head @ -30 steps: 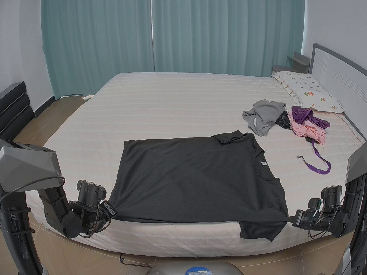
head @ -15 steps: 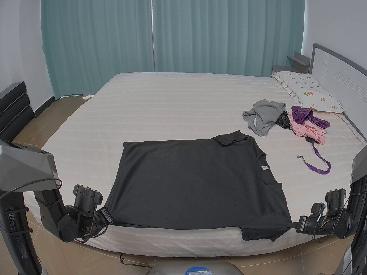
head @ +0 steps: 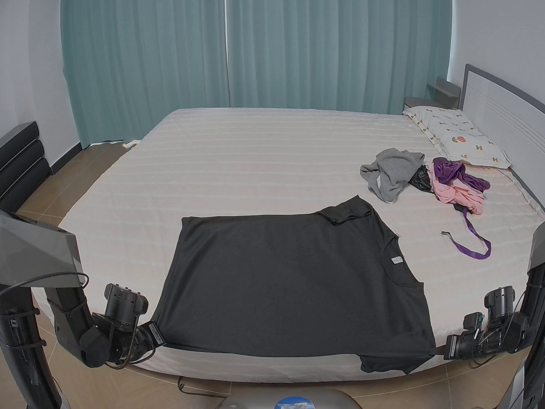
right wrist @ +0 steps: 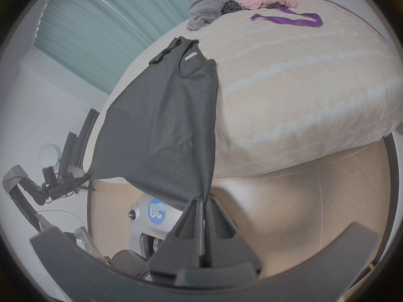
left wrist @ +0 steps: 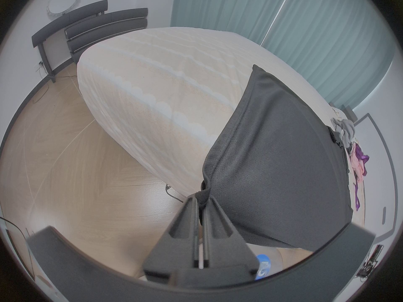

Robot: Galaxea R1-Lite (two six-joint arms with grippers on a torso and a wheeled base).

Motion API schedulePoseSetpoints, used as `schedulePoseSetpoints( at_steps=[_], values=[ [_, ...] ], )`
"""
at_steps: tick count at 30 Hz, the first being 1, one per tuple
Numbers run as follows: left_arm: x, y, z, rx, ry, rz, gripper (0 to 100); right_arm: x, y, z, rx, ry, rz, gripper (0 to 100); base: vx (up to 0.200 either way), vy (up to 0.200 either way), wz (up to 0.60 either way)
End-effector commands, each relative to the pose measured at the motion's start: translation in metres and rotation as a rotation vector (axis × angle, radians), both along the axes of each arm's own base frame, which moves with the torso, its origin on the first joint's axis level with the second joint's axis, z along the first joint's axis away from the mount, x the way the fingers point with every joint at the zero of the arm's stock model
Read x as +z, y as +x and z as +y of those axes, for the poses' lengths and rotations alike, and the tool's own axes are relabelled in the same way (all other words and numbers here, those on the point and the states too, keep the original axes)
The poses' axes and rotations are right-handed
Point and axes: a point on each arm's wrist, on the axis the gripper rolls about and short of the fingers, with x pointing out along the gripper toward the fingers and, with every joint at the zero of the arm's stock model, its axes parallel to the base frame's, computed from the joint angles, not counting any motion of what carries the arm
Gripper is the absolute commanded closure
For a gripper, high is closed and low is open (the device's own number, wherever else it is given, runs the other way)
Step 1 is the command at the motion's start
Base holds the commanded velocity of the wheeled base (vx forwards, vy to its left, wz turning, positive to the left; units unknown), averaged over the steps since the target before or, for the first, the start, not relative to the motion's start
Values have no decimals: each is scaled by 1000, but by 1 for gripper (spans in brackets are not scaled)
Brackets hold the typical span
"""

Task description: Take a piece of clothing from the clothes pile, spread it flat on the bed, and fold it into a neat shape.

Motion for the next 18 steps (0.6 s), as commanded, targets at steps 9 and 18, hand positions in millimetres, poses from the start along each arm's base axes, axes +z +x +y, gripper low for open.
schedulePoseSetpoints(
  at_steps=[9,18],
  values=[
    [-1,-18,3,-68,48,55,100,13,-14,1,50,-25,14,100,0,0,0],
    [3,-31,5,-121,80,78,100,16,-20,-1,74,-47,33,100,0,0,0]
  ],
)
